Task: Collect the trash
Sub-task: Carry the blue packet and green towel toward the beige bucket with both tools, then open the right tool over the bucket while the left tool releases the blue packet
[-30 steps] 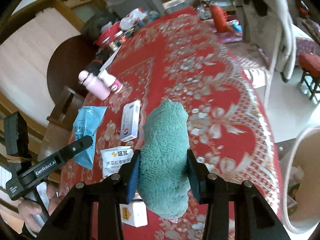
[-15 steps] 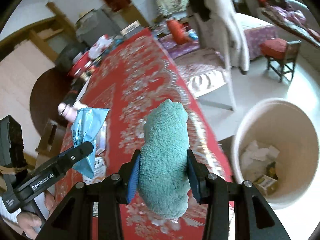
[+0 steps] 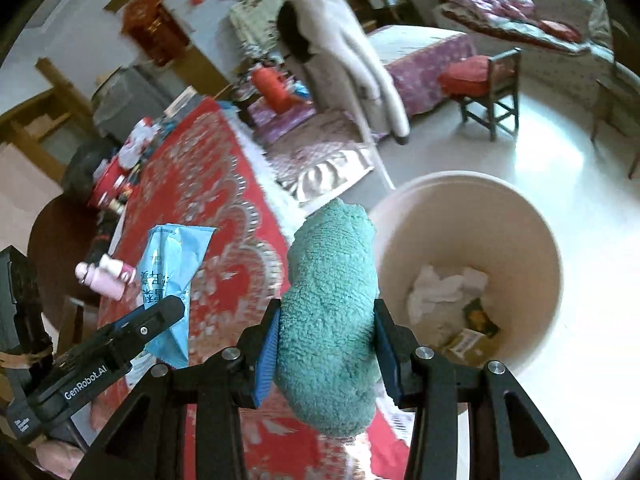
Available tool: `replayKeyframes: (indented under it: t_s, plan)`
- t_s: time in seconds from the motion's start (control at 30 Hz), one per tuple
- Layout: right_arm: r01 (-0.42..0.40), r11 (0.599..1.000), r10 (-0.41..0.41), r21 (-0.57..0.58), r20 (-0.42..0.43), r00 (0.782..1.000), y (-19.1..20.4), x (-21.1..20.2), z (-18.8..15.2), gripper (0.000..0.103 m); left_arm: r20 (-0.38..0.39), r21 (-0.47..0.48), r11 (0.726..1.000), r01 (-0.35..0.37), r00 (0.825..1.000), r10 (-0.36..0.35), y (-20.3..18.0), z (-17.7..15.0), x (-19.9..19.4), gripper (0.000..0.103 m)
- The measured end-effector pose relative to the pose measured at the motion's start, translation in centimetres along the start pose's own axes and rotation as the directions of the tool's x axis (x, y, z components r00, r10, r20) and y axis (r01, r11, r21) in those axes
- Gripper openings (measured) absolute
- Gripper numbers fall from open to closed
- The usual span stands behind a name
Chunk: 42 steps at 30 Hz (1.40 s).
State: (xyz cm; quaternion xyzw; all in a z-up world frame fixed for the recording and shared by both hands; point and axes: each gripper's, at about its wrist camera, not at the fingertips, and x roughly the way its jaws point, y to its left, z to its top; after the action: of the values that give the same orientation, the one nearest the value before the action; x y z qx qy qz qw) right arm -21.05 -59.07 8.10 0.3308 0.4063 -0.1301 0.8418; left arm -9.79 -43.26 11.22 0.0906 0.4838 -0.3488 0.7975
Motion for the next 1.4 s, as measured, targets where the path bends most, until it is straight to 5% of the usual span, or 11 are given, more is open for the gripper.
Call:
replayKeyframes:
  t_s: [0.87,1.0,1.07,1.4]
  plan:
    - [0.117,0.983,-0.105,0.141,-0.092,0.99,-9.7,3.2,1.1,0.042,-0.159,0.017,0.997,0.07,0.985,-0.066,-5.1,1.3,10.1,0.042]
    - [0.126,0.98,-0.11,0.152,-0.106,0.988,-10.1,3.7,1.2,0.043,-0.173,-0.014,0.995,0.097,0.98,-0.098,-5.0,1.3,10.8,0.048]
    - [0.138,0.977,-0.121,0.162,-0.114,0.986,-10.3,3.9,1.2,0.052,-0.172,-0.027,0.993,0.118,0.978,-0.121,-5.0,1.3,10.9,0.052]
    - [0.151,0.973,-0.127,0.177,-0.137,0.982,-10.7,4.2,0.7,0.052,-0.184,-0.048,0.991,0.124,0.974,-0.13,-4.5,0.5,10.5,0.059]
